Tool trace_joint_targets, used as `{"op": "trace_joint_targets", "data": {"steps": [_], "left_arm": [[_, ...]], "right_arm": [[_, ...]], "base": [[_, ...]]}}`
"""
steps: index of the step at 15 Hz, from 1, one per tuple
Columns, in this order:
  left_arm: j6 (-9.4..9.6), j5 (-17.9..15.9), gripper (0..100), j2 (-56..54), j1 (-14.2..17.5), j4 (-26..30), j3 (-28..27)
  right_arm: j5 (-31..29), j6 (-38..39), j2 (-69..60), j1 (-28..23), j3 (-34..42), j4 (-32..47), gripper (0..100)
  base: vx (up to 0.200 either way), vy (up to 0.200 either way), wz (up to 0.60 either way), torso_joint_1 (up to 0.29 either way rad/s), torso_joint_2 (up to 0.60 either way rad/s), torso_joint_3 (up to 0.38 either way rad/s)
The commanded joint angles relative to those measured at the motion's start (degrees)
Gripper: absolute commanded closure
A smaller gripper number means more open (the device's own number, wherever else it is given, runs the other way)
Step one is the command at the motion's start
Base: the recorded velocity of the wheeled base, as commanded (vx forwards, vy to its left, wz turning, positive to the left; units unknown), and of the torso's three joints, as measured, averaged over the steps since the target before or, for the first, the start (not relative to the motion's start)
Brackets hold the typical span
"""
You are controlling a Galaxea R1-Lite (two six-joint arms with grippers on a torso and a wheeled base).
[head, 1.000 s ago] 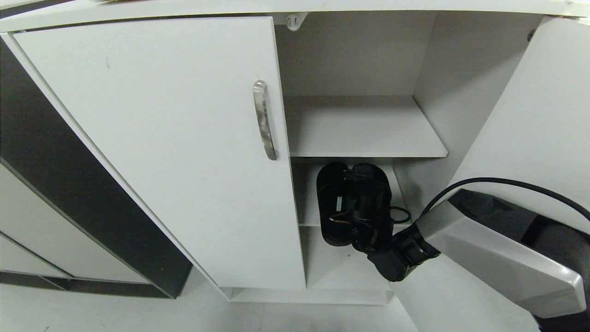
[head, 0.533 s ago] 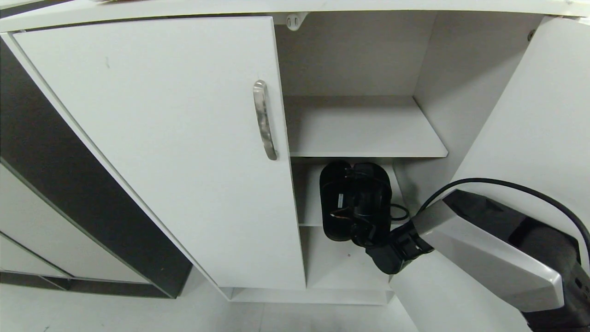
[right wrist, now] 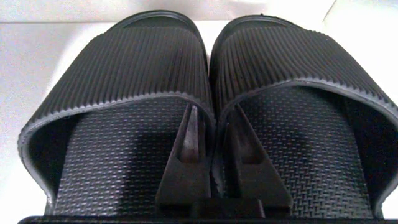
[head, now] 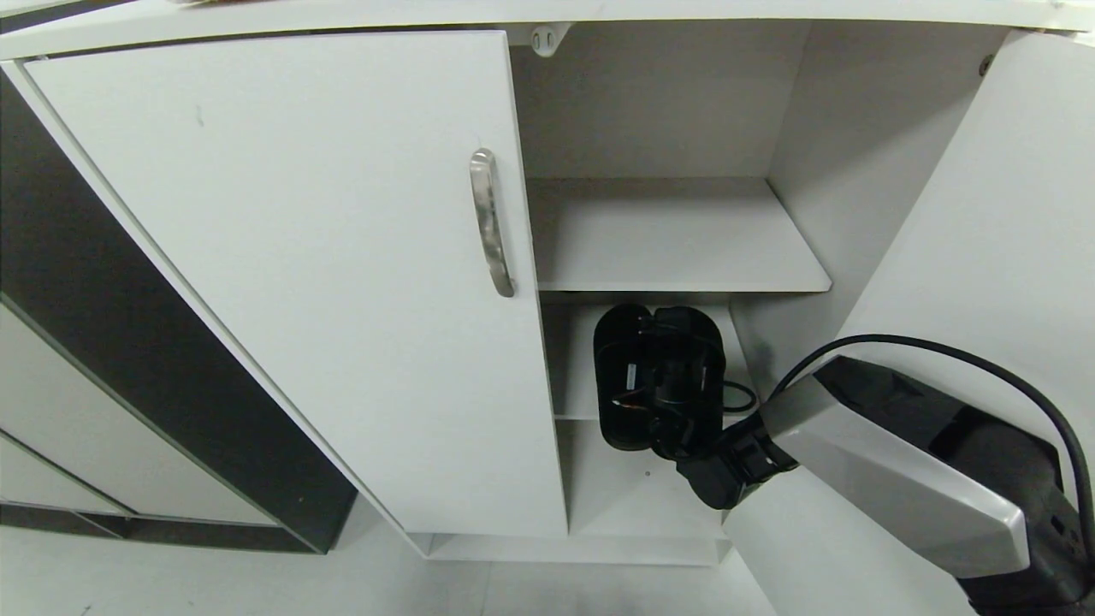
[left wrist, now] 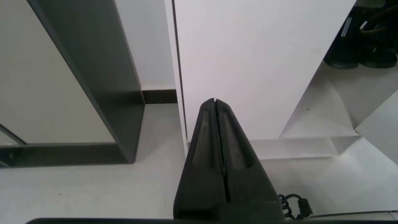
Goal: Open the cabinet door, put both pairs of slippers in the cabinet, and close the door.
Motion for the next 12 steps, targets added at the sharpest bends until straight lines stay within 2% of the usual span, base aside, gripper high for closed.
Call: {"op": "trace_joint_targets", "data": {"steps": [1,7,12], "left_arm": [[0.0,0.01,100,0.07,0.0,-0.01,0.0],[0.0,0.01,100,0.07,0.0,-0.01,0.0],[0.0,0.01,100,0.07,0.0,-0.01,0.0]], "right_arm": [[-0.01,0.0,0.1,-0.01,-0.02,-0.04,0],[-0.1,0.0,-1.22,-0.01,2.09,-0.13,0],[-0.18,0.61,-9.92,2.71,15.27,-1.98,0]], "base": [[0.0,0.0,0.0,0.0,0.0,0.0],[0.0,0.0,0.0,0.0,0.0,0.0],[0.0,0.0,0.0,0.0,0.0,0.0]]}}
